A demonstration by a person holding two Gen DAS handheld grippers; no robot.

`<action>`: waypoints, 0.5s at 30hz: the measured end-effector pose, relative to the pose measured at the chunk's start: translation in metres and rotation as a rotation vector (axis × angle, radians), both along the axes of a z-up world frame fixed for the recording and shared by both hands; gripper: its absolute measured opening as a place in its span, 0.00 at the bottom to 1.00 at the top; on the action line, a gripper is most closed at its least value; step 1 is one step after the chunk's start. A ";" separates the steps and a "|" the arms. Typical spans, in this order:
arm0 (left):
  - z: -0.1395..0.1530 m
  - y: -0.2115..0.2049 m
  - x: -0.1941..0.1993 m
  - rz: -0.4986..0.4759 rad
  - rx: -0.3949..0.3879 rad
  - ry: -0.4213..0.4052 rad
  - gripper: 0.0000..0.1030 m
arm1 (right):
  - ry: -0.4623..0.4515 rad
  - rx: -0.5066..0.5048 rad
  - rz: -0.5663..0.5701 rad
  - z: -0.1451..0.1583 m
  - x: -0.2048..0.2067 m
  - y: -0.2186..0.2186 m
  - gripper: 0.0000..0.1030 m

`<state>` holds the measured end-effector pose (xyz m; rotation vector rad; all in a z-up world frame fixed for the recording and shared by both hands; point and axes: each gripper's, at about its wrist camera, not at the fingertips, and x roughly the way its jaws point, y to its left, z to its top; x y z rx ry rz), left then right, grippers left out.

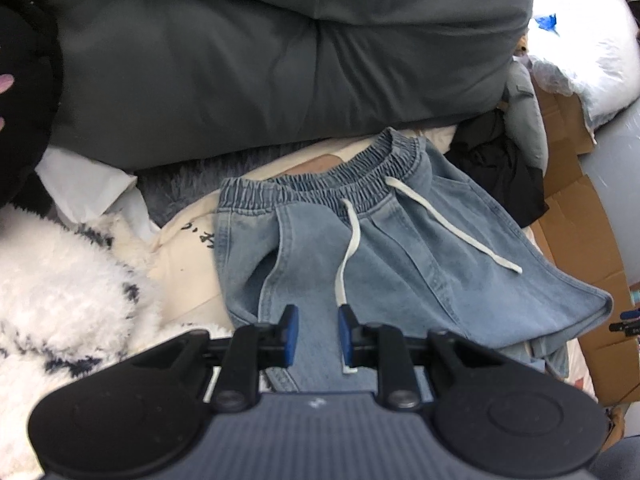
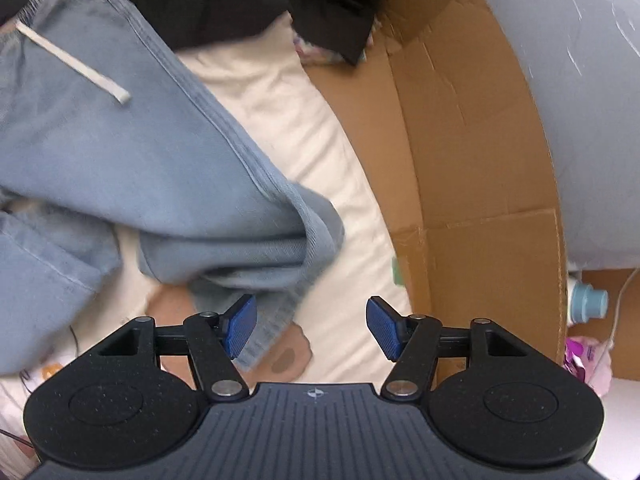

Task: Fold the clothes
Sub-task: 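Open both grippers to lay the jeans flat on the sheet, then lower the left gripper onto the elastic waistband and close on it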

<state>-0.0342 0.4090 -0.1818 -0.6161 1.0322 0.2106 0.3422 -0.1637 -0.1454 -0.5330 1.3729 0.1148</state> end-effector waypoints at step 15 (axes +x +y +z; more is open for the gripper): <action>-0.030 0.043 0.046 0.057 0.073 -0.003 0.21 | -0.197 0.190 0.228 0.015 0.067 0.110 0.63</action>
